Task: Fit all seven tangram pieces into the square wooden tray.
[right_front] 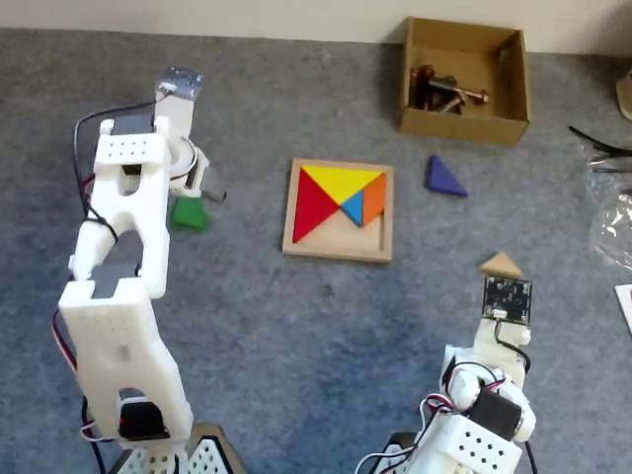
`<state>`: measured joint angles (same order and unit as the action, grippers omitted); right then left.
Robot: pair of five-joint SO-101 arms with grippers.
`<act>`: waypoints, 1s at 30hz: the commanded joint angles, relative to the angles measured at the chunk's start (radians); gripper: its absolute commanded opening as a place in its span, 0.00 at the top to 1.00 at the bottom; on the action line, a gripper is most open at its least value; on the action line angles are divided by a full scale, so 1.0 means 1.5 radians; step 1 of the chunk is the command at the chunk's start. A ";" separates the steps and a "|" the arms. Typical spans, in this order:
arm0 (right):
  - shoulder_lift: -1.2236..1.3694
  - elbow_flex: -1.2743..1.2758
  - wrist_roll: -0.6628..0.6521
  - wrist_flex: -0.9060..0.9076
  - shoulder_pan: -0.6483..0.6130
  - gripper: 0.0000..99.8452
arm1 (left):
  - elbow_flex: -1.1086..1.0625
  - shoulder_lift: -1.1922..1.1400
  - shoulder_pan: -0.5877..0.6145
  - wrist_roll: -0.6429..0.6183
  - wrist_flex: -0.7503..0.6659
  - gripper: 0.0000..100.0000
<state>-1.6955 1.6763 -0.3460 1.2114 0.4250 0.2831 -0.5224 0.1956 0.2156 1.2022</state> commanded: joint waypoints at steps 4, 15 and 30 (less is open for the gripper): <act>-0.010 0.077 0.001 -0.012 0.010 0.99 | 0.114 -0.031 0.009 -0.001 0.025 0.70; -0.010 0.077 0.001 -0.012 0.010 0.99 | 0.118 -0.094 0.025 -0.002 0.083 0.70; -0.010 0.077 0.001 -0.012 0.010 0.99 | 0.121 -0.127 -0.002 -0.001 0.038 0.74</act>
<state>-1.6955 1.6763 -0.3460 1.2114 0.4250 0.4104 -0.7020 0.2263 0.2125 1.2866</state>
